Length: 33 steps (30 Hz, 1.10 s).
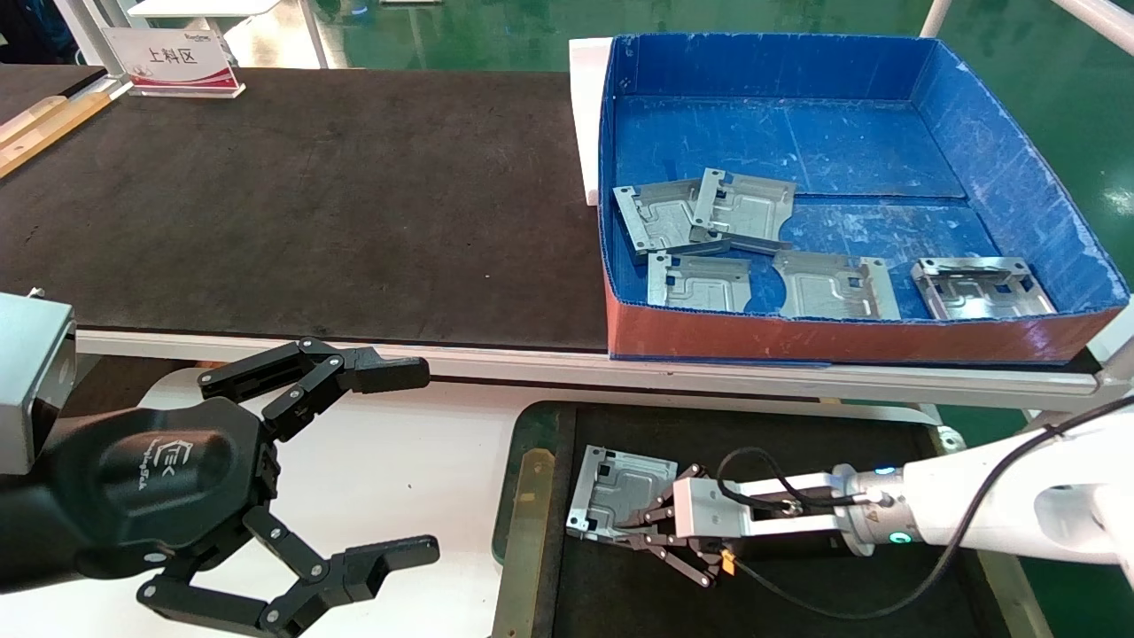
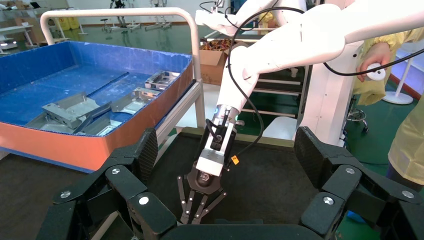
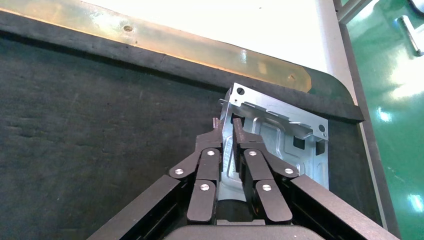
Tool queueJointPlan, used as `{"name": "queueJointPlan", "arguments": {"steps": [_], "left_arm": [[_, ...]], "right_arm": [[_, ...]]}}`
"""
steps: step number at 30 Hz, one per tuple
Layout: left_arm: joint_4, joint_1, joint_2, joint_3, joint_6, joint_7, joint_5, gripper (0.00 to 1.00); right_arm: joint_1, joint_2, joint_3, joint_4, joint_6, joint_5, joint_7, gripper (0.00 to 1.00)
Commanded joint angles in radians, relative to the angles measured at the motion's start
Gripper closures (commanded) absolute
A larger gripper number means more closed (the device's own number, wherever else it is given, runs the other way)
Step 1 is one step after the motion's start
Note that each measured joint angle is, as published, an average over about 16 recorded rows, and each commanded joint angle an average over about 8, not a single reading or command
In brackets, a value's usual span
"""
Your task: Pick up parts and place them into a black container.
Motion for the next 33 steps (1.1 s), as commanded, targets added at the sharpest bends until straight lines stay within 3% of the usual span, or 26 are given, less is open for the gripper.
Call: {"name": "queueJointPlan", "arguments": {"steps": [1,9,21,33], "left_arm": [[0.000,0.000,0.000,0.000,0.000,0.000,0.000,0.00],[0.000,0.000,0.000,0.000,0.000,0.000,0.000,0.00],[0.000,0.000,0.000,0.000,0.000,0.000,0.000,0.00],[0.000,0.000,0.000,0.000,0.000,0.000,0.000,0.00]], "right_arm": [[0.000,0.002,0.000,0.000,-0.005,0.000,-0.004,0.00],[0.025,0.026,0.003,-0.002,-0.028,0.004,-0.009,0.00],[0.074,0.083,0.030,0.025,-0.188,0.047,-0.019,0.00],[0.107,0.148,0.054,0.132,-0.209,0.129,0.041,0.00]]}}
